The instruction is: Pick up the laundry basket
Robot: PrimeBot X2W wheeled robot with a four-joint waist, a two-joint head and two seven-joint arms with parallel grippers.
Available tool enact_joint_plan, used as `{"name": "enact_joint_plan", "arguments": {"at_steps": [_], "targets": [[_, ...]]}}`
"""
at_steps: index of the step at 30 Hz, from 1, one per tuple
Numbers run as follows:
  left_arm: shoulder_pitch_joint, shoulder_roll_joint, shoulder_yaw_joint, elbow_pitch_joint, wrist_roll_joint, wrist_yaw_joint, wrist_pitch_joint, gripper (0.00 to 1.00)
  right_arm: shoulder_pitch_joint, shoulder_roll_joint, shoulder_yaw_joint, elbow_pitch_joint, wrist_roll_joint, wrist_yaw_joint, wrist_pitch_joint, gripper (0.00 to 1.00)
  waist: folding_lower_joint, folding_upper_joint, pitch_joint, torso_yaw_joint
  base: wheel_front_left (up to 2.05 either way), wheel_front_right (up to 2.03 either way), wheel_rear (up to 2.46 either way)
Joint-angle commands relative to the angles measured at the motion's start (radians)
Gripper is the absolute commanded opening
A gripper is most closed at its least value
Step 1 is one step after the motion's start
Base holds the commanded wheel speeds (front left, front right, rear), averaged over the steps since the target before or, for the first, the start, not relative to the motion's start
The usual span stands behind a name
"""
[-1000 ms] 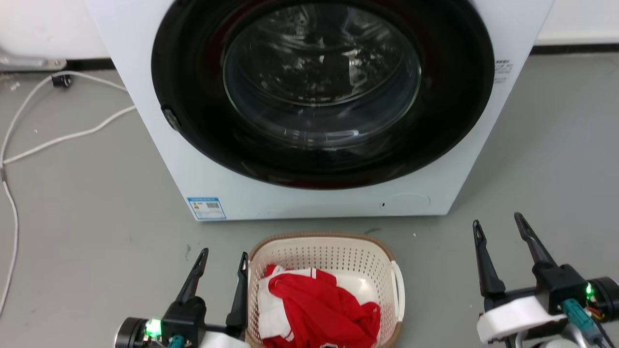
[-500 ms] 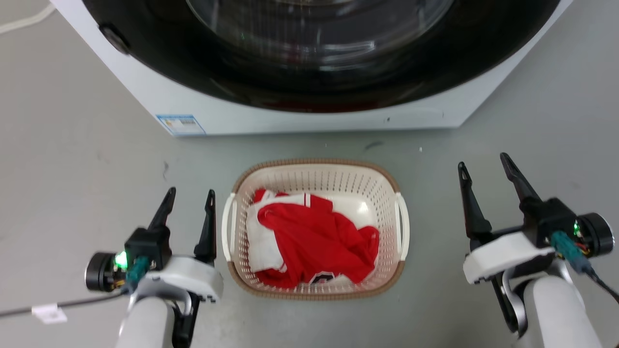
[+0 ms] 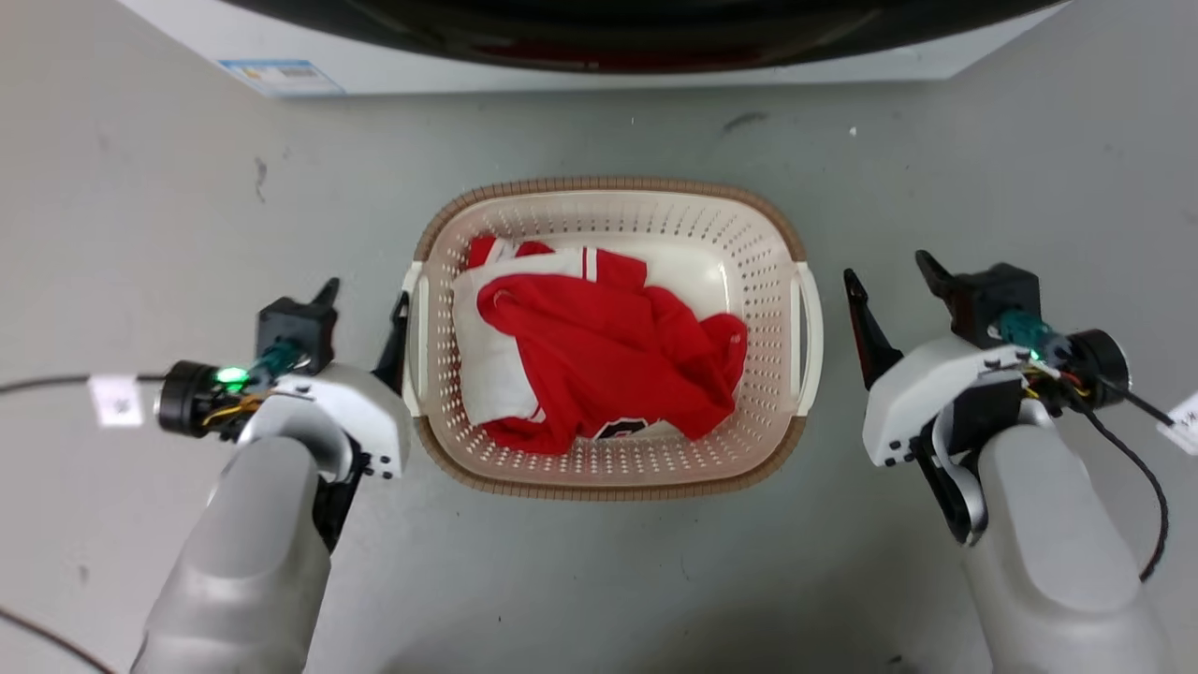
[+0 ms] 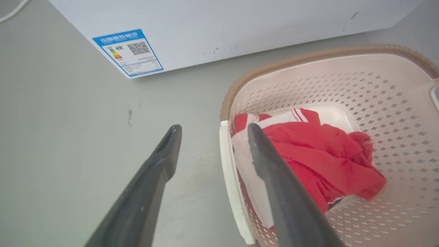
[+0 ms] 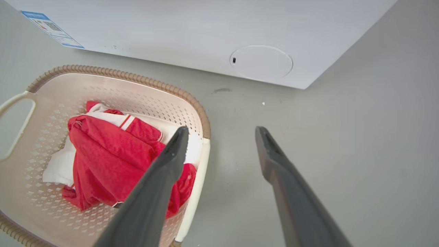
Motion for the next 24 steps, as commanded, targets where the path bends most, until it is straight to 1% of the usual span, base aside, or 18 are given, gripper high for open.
{"name": "enact_joint_plan", "arguments": {"at_steps": [1, 5, 9, 17, 21, 24], "targets": [[-0.046, 0.006, -0.050, 0.041, -0.032, -0.002, 0.018, 1.00, -0.041, -0.001, 0.004, 0.037, 0.020, -0.001, 0.016, 1.00, -0.0002, 0.0000, 0.047, 0.008, 0.00, 0.00, 0.00], [-0.133, 0.036, -0.175, 0.126, -0.138, -0.001, 0.076, 1.00, -0.116, 0.000, 0.028, 0.149, 0.062, -0.001, 0.080, 1.00, -0.0002, 0.0000, 0.092, 0.020, 0.00, 0.00, 0.00], [-0.194, 0.056, -0.285, 0.160, -0.256, -0.002, 0.136, 1.00, -0.190, 0.000, 0.067, 0.253, 0.093, -0.001, 0.134, 1.00, -0.0002, 0.0000, 0.124, 0.028, 0.00, 0.00, 0.00], [-0.272, 0.111, -0.494, 0.162, -0.442, -0.002, 0.255, 1.00, -0.321, 0.000, 0.115, 0.438, 0.174, -0.001, 0.215, 1.00, -0.0002, 0.0000, 0.173, 0.040, 0.00, 0.00, 0.00], [-0.308, 0.144, -0.587, 0.150, -0.512, -0.002, 0.295, 1.00, -0.376, 0.000, 0.138, 0.514, 0.215, -0.001, 0.229, 1.00, -0.0002, 0.0000, 0.194, 0.038, 0.00, 0.00, 0.00], [-0.329, 0.163, -0.647, 0.143, -0.564, -0.002, 0.323, 1.00, -0.411, 0.000, 0.159, 0.568, 0.211, -0.001, 0.233, 1.00, -0.0002, 0.0000, 0.208, 0.035, 0.00, 0.00, 0.00]]}}
